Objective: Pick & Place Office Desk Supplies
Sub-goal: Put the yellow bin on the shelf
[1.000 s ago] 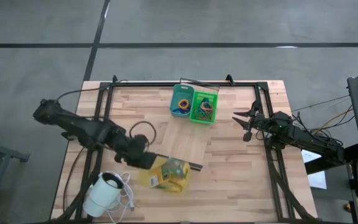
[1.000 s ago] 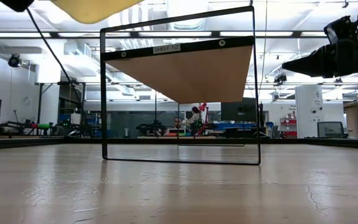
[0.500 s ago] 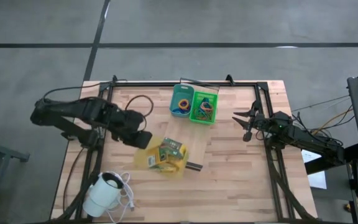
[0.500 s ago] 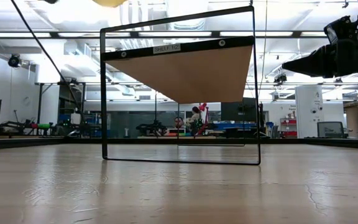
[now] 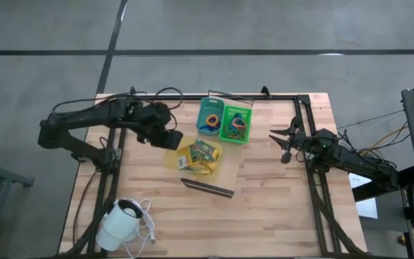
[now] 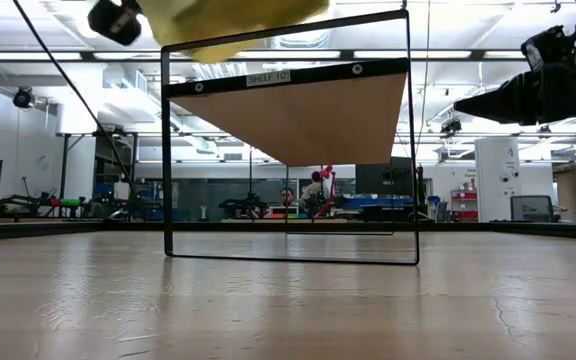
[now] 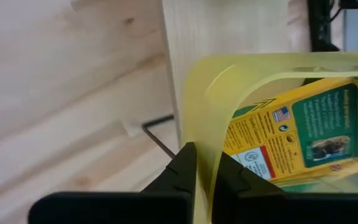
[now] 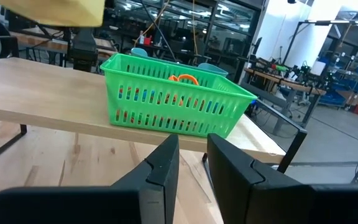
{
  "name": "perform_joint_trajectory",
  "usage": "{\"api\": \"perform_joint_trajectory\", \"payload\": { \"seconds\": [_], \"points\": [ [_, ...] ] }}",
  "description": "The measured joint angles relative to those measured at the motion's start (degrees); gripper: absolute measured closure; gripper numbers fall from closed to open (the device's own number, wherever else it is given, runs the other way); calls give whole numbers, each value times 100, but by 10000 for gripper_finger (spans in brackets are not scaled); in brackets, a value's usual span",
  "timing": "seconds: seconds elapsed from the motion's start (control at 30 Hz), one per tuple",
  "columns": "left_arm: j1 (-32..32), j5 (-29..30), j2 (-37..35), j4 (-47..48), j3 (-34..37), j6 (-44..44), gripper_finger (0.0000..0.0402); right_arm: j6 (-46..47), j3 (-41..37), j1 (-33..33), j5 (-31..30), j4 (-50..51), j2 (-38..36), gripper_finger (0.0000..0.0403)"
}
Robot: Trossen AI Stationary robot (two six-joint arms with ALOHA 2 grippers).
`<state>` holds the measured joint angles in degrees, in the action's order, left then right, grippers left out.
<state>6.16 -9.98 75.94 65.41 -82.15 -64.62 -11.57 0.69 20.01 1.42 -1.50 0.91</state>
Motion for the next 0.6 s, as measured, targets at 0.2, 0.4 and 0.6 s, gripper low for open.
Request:
{"api": "perform_joint_trajectory", "payload": {
  "seconds": [0.2,0.4,0.6],
  "points": [
    [95,164,349,-28,4,337,378,0,0,-2,0,5,-4,319],
    [166,145,601,-137,3,331,378,0,0,0,-1,32,-2,312],
    [172,-13,839,-252,2,203,378,0,0,0,-1,54,-2,317]
  ]
}}
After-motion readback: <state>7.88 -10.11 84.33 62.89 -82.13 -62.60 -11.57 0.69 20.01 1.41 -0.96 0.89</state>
